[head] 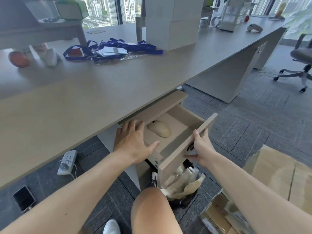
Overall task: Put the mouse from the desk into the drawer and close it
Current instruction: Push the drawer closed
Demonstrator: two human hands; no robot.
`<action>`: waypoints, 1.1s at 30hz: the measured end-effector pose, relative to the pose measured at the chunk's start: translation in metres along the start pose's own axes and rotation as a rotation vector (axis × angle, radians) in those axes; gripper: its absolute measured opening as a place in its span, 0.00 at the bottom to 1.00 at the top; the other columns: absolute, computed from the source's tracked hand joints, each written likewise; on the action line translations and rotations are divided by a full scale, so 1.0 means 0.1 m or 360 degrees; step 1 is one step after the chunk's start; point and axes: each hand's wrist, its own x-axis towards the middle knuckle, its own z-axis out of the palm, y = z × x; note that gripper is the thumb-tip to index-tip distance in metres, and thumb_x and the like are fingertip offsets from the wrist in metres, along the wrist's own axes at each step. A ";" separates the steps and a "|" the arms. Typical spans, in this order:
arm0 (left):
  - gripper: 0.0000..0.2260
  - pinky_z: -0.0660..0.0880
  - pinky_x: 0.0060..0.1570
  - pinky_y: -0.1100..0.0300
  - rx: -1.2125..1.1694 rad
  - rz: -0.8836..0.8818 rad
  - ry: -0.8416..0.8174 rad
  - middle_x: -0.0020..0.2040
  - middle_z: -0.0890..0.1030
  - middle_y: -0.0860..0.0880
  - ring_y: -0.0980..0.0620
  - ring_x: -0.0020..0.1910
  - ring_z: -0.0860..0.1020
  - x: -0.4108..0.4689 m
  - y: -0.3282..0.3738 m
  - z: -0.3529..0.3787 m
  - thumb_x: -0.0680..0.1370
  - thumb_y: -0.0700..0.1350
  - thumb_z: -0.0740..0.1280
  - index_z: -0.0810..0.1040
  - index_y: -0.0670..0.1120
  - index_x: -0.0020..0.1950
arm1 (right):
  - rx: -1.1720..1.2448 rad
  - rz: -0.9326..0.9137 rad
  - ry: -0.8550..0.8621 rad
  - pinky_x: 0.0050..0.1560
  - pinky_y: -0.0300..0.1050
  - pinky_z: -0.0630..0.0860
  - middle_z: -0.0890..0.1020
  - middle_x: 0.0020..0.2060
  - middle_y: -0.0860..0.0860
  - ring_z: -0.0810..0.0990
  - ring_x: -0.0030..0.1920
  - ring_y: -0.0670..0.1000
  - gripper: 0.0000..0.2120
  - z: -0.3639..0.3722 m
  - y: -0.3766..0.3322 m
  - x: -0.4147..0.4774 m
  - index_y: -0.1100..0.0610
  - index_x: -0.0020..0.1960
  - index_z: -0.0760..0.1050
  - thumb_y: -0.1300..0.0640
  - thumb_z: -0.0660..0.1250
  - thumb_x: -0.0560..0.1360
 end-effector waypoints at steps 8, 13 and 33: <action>0.42 0.61 0.67 0.47 0.0016 0.0071 0.0089 0.75 0.65 0.48 0.46 0.72 0.61 0.01 -0.06 0.00 0.69 0.76 0.56 0.63 0.51 0.75 | 0.0010 -0.0024 -0.0053 0.43 0.71 0.81 0.65 0.73 0.50 0.71 0.55 0.56 0.30 0.51 -0.13 0.35 0.39 0.79 0.49 0.46 0.58 0.81; 0.36 0.64 0.65 0.49 0.0099 0.0153 0.0201 0.73 0.68 0.49 0.47 0.70 0.65 0.06 -0.16 0.07 0.71 0.69 0.64 0.66 0.51 0.73 | 0.0016 0.0027 -0.0085 0.42 0.71 0.81 0.63 0.75 0.49 0.69 0.63 0.59 0.28 0.76 -0.22 0.48 0.38 0.78 0.51 0.47 0.58 0.82; 0.27 0.80 0.46 0.50 -0.0149 0.0202 0.0373 0.62 0.76 0.55 0.51 0.52 0.79 0.17 -0.34 0.11 0.71 0.35 0.74 0.75 0.54 0.66 | 0.0225 0.0120 -0.0185 0.51 0.71 0.79 0.60 0.78 0.48 0.66 0.73 0.62 0.30 1.14 -0.41 0.51 0.36 0.80 0.46 0.57 0.50 0.83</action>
